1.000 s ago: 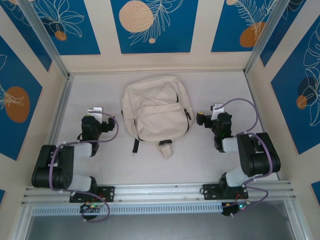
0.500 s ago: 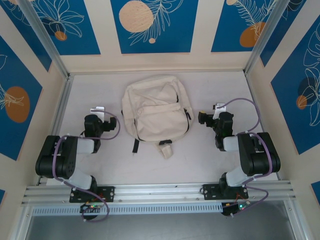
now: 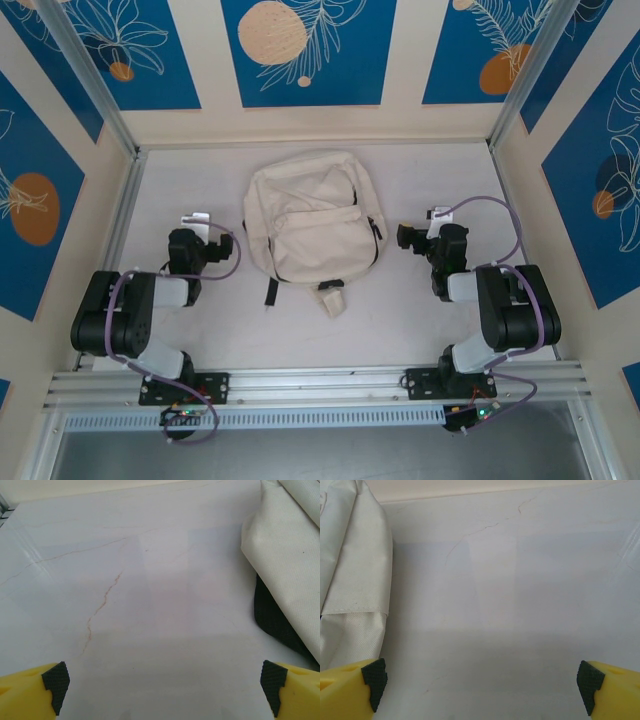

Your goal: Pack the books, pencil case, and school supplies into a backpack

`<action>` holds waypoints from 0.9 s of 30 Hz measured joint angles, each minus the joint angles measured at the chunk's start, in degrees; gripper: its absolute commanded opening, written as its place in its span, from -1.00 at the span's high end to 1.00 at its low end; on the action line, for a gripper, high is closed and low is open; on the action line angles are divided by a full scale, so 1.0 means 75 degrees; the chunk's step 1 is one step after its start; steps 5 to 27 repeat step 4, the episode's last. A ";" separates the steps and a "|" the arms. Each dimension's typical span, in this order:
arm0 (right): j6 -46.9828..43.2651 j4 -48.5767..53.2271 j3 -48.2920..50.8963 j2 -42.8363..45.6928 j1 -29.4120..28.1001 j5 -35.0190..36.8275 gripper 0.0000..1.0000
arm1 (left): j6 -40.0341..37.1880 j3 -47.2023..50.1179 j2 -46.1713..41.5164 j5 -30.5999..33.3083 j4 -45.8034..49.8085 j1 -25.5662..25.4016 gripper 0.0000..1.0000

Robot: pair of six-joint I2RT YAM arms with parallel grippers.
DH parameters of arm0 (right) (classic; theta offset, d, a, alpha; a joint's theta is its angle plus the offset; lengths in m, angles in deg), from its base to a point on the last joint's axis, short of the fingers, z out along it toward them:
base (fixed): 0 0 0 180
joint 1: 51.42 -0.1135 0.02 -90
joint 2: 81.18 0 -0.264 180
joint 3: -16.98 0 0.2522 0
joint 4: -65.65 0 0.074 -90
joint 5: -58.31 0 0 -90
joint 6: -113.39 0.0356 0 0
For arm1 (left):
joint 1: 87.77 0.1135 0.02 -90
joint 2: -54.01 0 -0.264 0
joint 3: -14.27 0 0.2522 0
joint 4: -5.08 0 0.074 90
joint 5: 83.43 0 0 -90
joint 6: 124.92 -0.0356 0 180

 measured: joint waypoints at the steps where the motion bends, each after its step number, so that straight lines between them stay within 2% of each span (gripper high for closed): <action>1: 0.0000 0.0000 -0.0003 0.0000 0.0000 0.0000 -0.99 | 0.0000 -0.0003 0.0000 0.0000 0.0003 0.0000 -0.99; 27: 0.0000 0.0000 -0.0003 0.0000 0.0003 -0.0003 -0.99 | 0.0000 -0.0009 0.0000 0.0000 0.0003 0.0000 -0.99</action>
